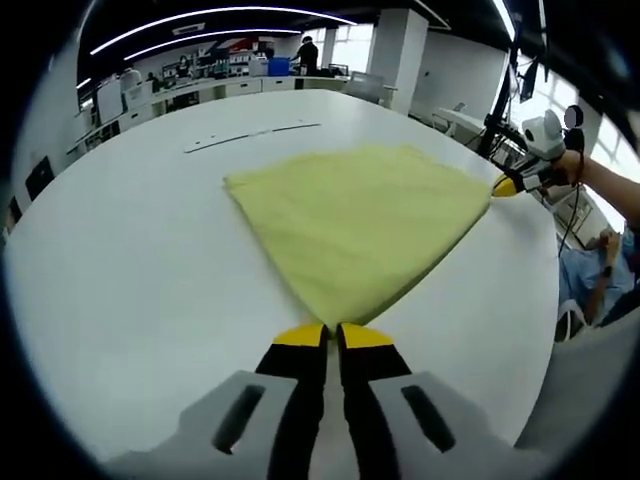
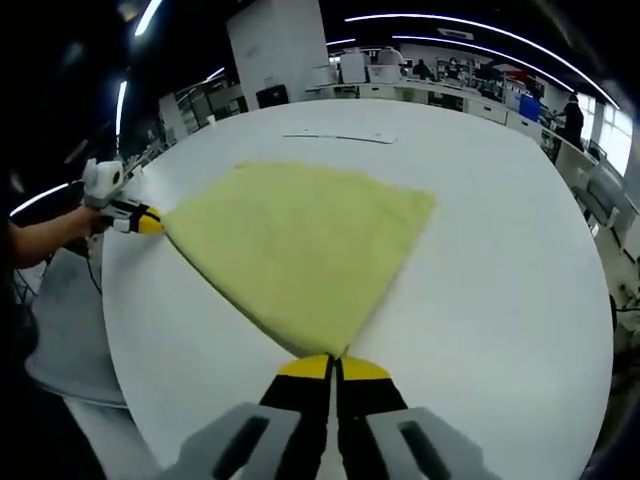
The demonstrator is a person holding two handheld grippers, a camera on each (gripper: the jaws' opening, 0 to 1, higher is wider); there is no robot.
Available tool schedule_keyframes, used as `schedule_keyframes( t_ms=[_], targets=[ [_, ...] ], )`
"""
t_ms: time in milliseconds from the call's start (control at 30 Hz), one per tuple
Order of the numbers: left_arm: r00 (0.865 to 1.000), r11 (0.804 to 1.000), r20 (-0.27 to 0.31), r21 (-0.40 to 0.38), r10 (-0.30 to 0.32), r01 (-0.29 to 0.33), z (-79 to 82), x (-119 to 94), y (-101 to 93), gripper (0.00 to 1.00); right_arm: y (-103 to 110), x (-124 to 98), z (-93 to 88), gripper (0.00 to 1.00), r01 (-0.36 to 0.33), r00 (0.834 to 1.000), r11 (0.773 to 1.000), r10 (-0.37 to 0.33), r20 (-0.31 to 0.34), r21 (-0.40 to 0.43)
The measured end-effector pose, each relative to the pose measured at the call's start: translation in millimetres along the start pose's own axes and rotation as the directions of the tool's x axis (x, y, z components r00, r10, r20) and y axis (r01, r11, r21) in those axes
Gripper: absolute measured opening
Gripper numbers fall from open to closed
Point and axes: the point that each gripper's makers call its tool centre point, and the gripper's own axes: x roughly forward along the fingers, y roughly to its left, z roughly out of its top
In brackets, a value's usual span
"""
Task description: Fold the garment on the visible template until the final outline fits inside the template.
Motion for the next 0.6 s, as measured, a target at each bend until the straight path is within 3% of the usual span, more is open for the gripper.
schedule_keyframes(
  t_ms=[600],
  targets=[
    [1.000,1.000,-0.004,-0.004,-0.004,0.004,-14.7,-16.2,-7.5,0.00,15.0,-7.4,-13.5,0.00,-0.026,1.000,0.999,0.027,-0.012,0.018]
  ],
)
